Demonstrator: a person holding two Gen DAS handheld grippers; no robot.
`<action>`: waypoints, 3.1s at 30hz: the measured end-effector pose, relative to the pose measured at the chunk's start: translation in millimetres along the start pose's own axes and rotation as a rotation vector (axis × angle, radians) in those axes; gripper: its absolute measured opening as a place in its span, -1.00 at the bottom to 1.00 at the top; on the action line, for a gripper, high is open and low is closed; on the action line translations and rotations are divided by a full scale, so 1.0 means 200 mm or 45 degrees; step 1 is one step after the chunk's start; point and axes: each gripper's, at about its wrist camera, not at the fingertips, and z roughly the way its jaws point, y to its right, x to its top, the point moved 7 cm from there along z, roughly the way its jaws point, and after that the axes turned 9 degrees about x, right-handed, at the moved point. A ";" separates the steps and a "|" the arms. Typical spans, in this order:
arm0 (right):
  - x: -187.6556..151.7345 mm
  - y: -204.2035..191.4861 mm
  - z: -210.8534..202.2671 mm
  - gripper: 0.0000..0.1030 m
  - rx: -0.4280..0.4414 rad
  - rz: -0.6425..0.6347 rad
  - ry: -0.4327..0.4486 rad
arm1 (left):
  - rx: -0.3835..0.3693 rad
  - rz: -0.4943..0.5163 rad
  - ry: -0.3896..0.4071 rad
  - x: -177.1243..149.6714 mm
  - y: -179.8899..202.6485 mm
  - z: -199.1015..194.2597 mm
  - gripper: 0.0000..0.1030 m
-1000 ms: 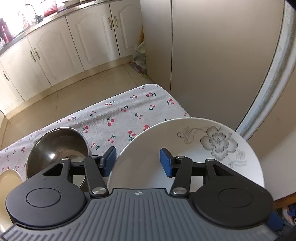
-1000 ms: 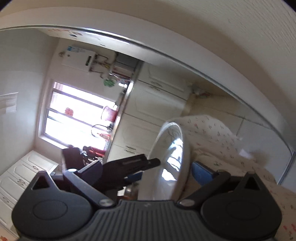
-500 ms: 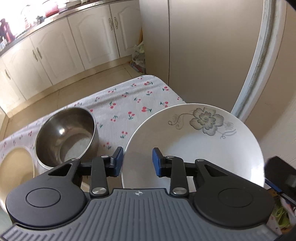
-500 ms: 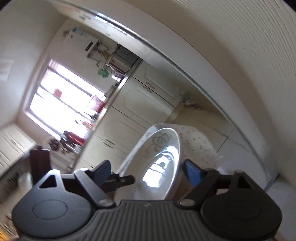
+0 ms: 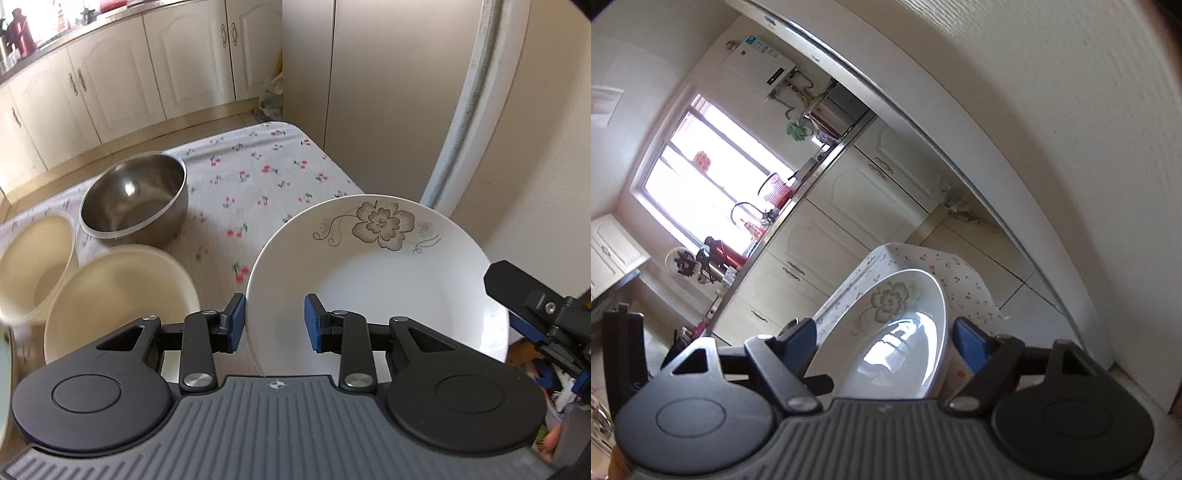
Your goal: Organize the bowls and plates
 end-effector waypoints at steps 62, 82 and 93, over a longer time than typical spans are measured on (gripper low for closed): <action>-1.21 -1.19 0.10 0.53 0.402 -0.319 -0.629 | 0.186 -0.997 0.191 -1.38 -1.45 -0.90 -0.32; -1.29 -1.20 0.10 0.82 0.395 -0.415 -0.721 | 0.115 -1.048 0.208 -1.44 -1.50 -0.92 -0.24; -1.11 -1.15 0.07 0.98 0.383 -0.358 -0.632 | 0.215 -0.937 0.343 -1.37 -1.50 -1.05 0.44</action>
